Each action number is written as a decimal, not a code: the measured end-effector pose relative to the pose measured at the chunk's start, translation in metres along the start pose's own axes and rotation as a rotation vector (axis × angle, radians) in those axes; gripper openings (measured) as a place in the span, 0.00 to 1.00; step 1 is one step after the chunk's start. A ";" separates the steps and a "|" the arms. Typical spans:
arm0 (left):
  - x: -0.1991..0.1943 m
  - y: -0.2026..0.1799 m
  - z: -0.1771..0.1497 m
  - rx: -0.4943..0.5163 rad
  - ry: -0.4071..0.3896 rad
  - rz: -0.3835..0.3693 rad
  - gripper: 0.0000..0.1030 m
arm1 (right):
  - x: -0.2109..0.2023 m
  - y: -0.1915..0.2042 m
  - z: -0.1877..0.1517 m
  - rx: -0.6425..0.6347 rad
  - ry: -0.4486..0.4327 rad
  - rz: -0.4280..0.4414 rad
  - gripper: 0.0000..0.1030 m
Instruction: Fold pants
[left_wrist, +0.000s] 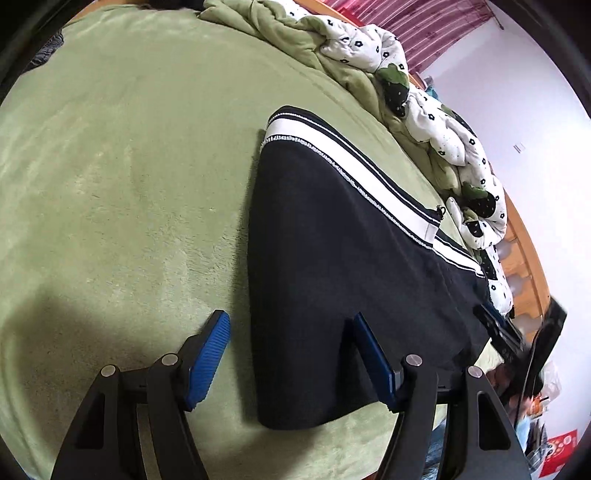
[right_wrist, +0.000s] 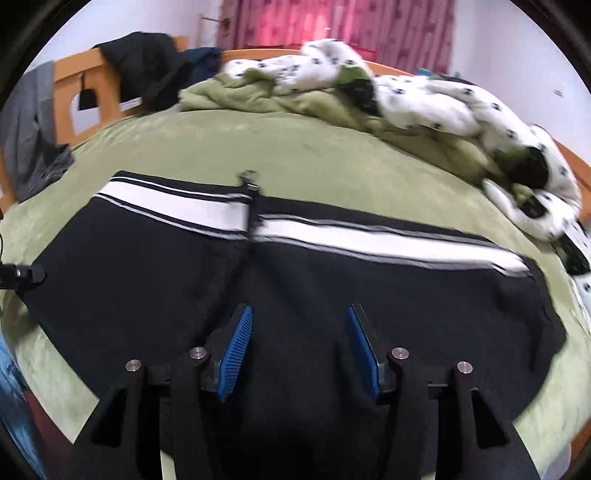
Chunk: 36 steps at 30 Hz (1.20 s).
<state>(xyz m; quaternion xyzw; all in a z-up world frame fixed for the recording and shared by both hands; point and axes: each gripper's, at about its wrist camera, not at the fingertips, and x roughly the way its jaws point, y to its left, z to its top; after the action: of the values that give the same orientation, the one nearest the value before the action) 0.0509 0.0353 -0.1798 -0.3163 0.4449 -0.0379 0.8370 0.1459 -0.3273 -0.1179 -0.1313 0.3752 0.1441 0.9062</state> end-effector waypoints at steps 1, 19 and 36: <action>0.001 0.000 0.000 -0.009 0.001 -0.002 0.64 | -0.006 -0.008 -0.006 0.029 -0.009 -0.029 0.50; -0.024 -0.191 0.020 0.384 -0.170 -0.005 0.19 | -0.029 -0.068 -0.031 0.274 -0.006 0.034 0.51; 0.068 -0.211 -0.036 0.398 0.086 -0.284 0.49 | -0.028 -0.075 -0.034 0.359 -0.011 0.138 0.51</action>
<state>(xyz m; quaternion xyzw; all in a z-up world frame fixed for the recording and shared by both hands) 0.1100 -0.1742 -0.1247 -0.2026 0.4152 -0.2555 0.8493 0.1323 -0.4126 -0.1116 0.0590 0.3979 0.1374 0.9051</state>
